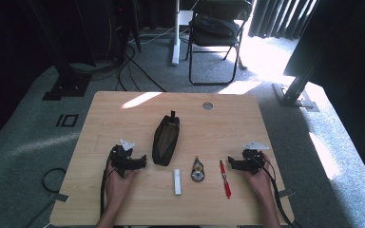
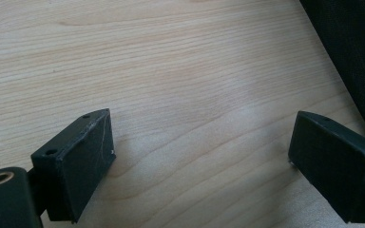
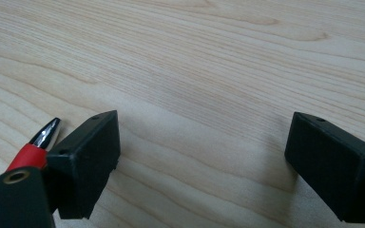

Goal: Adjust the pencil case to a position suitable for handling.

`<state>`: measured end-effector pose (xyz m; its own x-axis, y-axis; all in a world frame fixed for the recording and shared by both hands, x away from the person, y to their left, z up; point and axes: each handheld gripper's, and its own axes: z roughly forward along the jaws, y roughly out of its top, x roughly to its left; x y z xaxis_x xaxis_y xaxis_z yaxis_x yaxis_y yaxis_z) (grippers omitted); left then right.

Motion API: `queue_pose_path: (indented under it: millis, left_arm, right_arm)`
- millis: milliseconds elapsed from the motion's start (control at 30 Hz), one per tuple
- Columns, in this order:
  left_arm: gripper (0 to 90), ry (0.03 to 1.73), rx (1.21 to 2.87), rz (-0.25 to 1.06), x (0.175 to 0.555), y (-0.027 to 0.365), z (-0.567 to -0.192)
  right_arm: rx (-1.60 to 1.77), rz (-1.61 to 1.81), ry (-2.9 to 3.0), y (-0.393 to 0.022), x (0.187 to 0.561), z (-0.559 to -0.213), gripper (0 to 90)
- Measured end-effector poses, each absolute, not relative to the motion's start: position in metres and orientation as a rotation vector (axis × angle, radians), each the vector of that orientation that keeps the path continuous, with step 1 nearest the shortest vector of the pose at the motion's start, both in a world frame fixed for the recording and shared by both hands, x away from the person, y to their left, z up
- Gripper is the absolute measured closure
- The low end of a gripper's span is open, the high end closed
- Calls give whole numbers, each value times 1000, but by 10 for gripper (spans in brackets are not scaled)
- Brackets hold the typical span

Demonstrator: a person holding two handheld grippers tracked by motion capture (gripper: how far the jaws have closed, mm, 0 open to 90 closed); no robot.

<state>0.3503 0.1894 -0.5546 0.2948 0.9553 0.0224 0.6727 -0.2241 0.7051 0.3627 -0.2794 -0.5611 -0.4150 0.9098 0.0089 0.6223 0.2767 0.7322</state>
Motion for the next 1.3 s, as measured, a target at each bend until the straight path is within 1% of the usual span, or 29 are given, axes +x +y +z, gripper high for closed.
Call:
queue_pose_path:
  millis: [333, 367, 400, 433, 467, 500, 600, 733, 767, 800, 833, 867, 900, 967, 1300]
  left_arm:
    - [83, 1469, 1967, 632, 351, 188, -555]
    - [97, 1461, 1964, 636, 351, 189, -554]
    - [139, 1461, 1964, 636, 351, 189, -554]
    - [139, 1445, 1964, 637, 351, 190, -554]
    - [196, 1450, 1955, 641, 351, 190, -554]
    - [218, 1452, 1948, 647, 352, 190, -553]
    - [225, 1458, 1946, 651, 354, 189, -553]
    - [393, 1456, 1944, 647, 356, 188, -551]
    - [414, 1458, 1945, 644, 356, 187, -550]
    - [414, 1459, 1946, 642, 355, 187, -550]
    - [449, 1455, 1946, 634, 354, 186, -550]
    - [461, 1457, 1944, 621, 354, 186, -549]
    - [463, 1458, 1930, 584, 353, 187, -548]
    - [462, 1452, 1921, 575, 352, 187, -546]
    - [412, 1315, 1858, 593, 338, 176, -515]
  right_arm:
    - [1384, 938, 2137, -279, 362, -561, 112]
    - [1385, 937, 2135, -279, 362, -561, 112]
    - [1383, 938, 2136, -279, 362, -561, 112]
    - [1383, 938, 2136, -279, 362, -561, 112]
    - [1383, 937, 2137, -279, 362, -561, 112]
    - [1383, 938, 2137, -279, 362, -561, 112]
    - [1383, 937, 2136, -279, 362, -561, 112]
    - [1385, 937, 2135, -279, 362, -561, 112]
    - [1385, 937, 2135, -279, 362, -561, 112]
    - [1385, 937, 2135, -279, 362, -561, 112]
    - [1385, 937, 2135, -279, 362, -561, 112]
    - [1385, 937, 2135, -279, 362, -561, 112]
    - [1385, 937, 2135, -279, 362, -561, 112]
    - [1385, 937, 2135, -279, 362, -561, 112]
    - [1385, 937, 2135, -279, 362, -561, 113]
